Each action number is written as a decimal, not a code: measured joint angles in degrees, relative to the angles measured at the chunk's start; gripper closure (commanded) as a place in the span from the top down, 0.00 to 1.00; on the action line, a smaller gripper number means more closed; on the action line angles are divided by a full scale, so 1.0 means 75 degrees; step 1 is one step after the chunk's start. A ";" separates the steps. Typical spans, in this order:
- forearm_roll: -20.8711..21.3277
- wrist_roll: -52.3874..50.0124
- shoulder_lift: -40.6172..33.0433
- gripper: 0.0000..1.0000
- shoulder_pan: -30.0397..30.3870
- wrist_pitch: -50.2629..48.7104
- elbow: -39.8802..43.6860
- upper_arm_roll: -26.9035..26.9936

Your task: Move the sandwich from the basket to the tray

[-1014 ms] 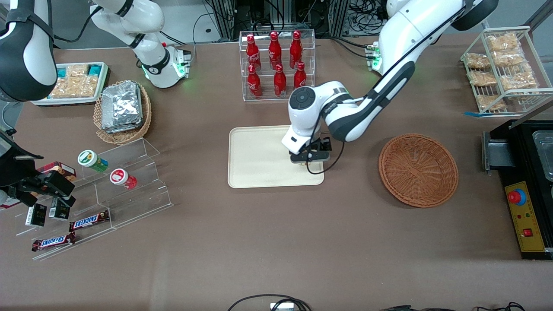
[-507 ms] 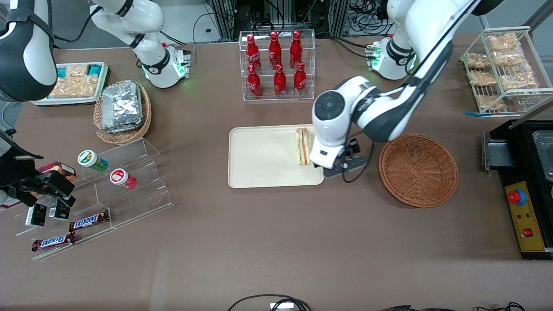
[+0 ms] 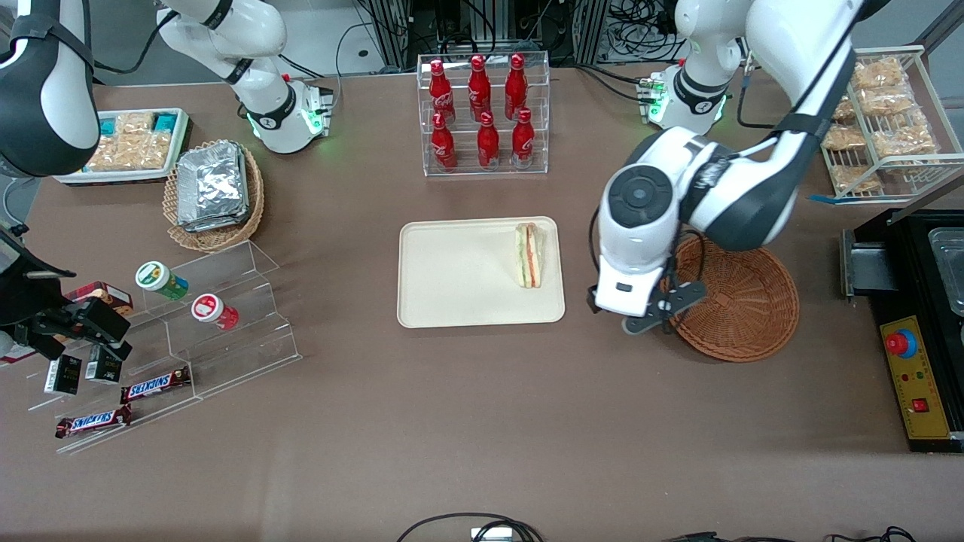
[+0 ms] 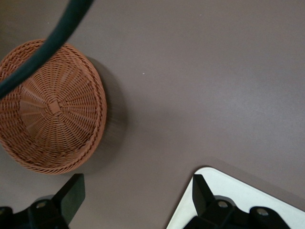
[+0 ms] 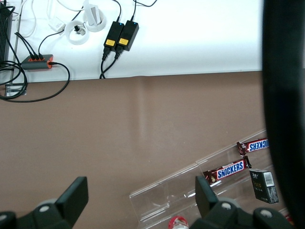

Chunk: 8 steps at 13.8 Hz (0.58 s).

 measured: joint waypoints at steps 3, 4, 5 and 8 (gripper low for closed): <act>-0.0832 0.1324 -0.0539 0.99 0.0389 -0.0436 0.0158 0.0286; -0.1136 0.1768 -0.0804 0.99 0.0394 -0.0554 0.0163 0.0580; -0.1440 0.2236 -0.1062 0.99 0.0385 -0.0643 0.0164 0.0891; -0.2254 0.3827 -0.1784 0.99 0.0364 -0.1139 0.0163 0.1873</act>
